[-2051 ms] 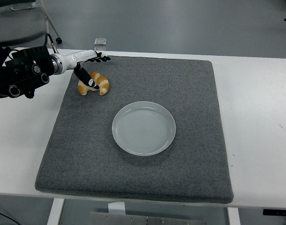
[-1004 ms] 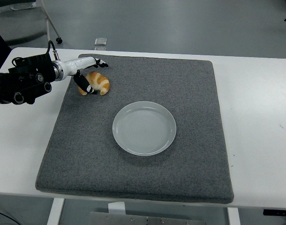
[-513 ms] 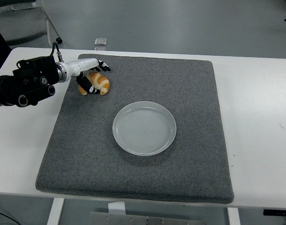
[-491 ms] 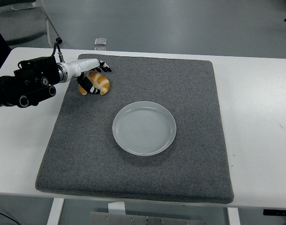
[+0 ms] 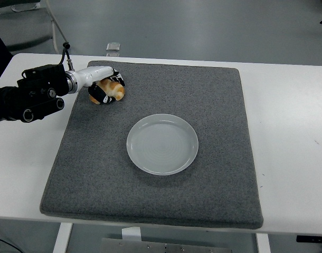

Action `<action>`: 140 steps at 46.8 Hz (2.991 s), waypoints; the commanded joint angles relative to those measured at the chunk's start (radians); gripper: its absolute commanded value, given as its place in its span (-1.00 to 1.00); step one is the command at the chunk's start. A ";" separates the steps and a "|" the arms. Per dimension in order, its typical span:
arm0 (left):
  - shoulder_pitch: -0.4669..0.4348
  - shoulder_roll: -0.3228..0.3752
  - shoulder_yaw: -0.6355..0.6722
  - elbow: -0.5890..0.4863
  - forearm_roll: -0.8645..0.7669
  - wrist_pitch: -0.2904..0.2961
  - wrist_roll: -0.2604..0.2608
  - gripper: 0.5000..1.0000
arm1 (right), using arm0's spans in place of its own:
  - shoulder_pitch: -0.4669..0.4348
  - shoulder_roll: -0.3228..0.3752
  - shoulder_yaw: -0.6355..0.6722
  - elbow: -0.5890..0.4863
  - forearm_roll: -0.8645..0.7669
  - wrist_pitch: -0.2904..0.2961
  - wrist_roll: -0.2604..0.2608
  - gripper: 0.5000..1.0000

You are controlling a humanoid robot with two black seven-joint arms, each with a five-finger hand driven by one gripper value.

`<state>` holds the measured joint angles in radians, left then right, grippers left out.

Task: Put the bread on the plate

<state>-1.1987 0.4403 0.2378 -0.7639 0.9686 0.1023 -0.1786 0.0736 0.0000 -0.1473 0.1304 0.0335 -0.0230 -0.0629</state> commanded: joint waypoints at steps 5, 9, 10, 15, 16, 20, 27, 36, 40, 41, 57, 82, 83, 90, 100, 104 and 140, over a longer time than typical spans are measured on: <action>-0.001 0.000 0.000 -0.006 0.035 0.000 -0.001 -1.00 | 0.000 0.000 0.000 0.000 0.000 0.000 0.000 0.72; 0.001 0.000 0.000 -0.009 0.044 0.000 -0.001 -1.00 | 0.000 0.000 0.000 0.000 0.000 0.000 0.000 0.73; 0.001 0.000 0.000 -0.008 0.045 0.000 -0.001 -1.00 | 0.000 0.000 0.000 0.000 0.000 0.000 0.000 0.72; -0.002 0.000 0.000 -0.006 0.047 0.002 -0.001 -1.00 | 0.000 0.000 0.000 0.000 0.000 0.000 0.000 0.72; -0.002 0.000 0.000 -0.006 0.047 0.002 -0.001 -1.00 | 0.000 0.000 0.000 0.000 0.000 0.000 0.000 0.73; -0.015 0.000 -0.002 -0.008 0.047 0.005 -0.001 -1.00 | 0.000 0.000 0.000 0.000 0.000 0.000 0.000 0.73; -0.038 -0.002 -0.009 -0.015 0.045 0.004 -0.002 -1.00 | 0.000 0.000 0.000 0.000 0.000 0.000 0.000 0.73; -0.100 0.020 -0.014 -0.041 0.033 -0.009 -0.004 -1.00 | 0.000 0.000 0.000 0.000 0.000 0.000 0.000 0.73; -0.137 0.040 -0.014 -0.051 0.030 -0.016 -0.005 -1.00 | 0.000 0.000 0.000 0.000 0.000 0.000 0.000 0.73; -0.146 0.041 -0.014 -0.054 0.029 -0.022 -0.005 -1.00 | 0.000 0.000 0.000 0.000 0.000 0.000 0.000 0.72; -0.292 0.132 -0.084 -0.152 0.024 -0.130 -0.010 -1.00 | 0.000 0.000 0.000 0.000 0.000 0.000 0.000 0.73; -0.441 0.172 -0.110 -0.359 0.041 -0.188 -0.019 -1.00 | 0.000 0.000 0.000 0.000 0.000 0.000 0.000 0.72; -0.441 0.170 -0.110 -0.370 0.041 -0.187 -0.019 -1.00 | 0.000 0.000 0.000 0.000 0.000 0.000 0.000 0.72; -0.441 0.159 -0.109 -0.443 0.044 -0.188 -0.028 -1.00 | 0.000 0.000 0.000 0.000 0.000 0.000 0.000 0.72; -0.417 0.103 -0.104 -0.492 0.105 -0.191 -0.077 -1.00 | 0.000 0.000 0.000 0.002 0.000 0.000 0.000 0.72; -0.389 0.075 -0.104 -0.497 0.148 -0.191 -0.090 -1.00 | 0.000 0.000 0.000 0.000 0.000 0.000 0.000 0.72; -0.205 -0.052 -0.084 -0.496 0.352 -0.185 -0.128 -1.00 | 0.000 0.000 0.000 0.000 -0.001 0.000 0.000 0.73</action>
<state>-1.4150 0.3867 0.1446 -1.2611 1.3045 -0.0825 -0.3053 0.0736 0.0000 -0.1472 0.1303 0.0336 -0.0230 -0.0628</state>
